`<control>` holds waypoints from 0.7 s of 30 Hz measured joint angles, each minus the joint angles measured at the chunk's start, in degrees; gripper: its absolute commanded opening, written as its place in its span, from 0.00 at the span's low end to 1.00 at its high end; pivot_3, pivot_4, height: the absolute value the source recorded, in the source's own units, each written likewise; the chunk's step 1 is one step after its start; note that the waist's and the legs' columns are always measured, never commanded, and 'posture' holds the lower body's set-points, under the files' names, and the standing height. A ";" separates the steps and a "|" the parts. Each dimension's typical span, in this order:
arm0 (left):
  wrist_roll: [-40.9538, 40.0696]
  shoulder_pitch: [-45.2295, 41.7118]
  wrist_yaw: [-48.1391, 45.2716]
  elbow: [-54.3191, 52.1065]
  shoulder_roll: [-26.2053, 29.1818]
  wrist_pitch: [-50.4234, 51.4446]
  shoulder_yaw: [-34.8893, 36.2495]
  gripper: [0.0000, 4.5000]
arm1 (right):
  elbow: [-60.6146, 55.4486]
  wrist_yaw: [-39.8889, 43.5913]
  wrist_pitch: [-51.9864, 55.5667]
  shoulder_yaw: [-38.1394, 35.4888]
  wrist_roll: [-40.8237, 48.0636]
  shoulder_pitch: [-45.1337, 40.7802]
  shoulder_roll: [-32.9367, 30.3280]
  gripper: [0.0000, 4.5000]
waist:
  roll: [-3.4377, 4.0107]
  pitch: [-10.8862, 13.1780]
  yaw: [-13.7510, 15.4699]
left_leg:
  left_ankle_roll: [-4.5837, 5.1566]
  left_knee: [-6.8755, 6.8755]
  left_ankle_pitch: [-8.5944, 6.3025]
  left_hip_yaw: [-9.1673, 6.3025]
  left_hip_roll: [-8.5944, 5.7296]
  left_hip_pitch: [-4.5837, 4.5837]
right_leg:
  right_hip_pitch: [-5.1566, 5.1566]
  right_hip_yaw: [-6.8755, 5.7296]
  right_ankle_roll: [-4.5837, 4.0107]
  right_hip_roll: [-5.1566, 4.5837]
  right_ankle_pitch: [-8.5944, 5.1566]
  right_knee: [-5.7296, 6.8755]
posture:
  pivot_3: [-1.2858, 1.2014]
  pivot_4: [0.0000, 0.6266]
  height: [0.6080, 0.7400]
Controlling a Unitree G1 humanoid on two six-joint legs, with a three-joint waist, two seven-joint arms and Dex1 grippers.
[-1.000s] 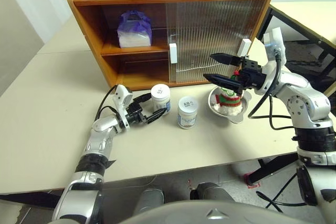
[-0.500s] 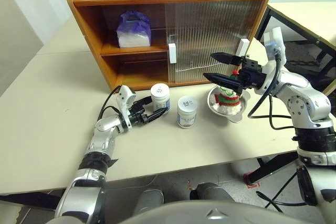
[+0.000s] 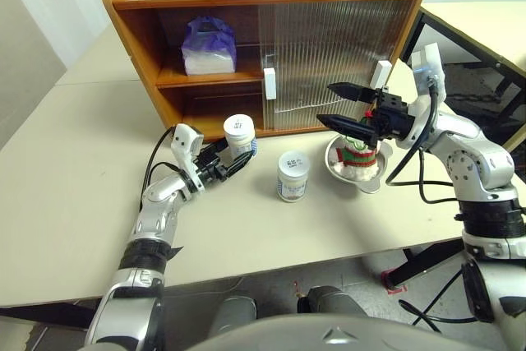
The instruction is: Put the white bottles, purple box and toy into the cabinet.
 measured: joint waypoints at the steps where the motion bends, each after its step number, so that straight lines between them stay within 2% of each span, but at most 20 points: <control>1: 0.00 0.12 0.58 -0.53 -0.10 0.56 0.00 0.68 | 0.05 0.10 -0.03 0.00 0.00 0.00 0.04 1.00 | 0.00 0.00 0.05 | 0.00 0.00 0.00 0.00 0.00 0.00 | 0.00 0.00 0.00 0.00 0.00 0.00 | 0.50 0.00 1.00; 11: 0.34 -2.24 7.84 -0.81 -0.91 4.12 1.22 0.68 | 0.36 0.87 -0.53 0.06 -0.19 0.00 0.23 1.00 | -0.01 0.00 0.24 | -0.01 0.05 0.01 -0.01 0.00 0.06 | 0.06 0.01 0.00 0.01 0.02 0.01 | 0.49 0.00 1.00; 21: 0.80 -7.81 13.61 4.53 -0.88 4.25 3.18 0.68 | 0.34 0.82 -0.56 0.07 -0.31 0.00 0.33 1.00 | -0.01 0.00 0.25 | -0.01 0.06 0.01 -0.01 0.00 0.07 | 0.09 0.02 0.09 0.01 0.08 0.01 | 0.49 0.00 1.00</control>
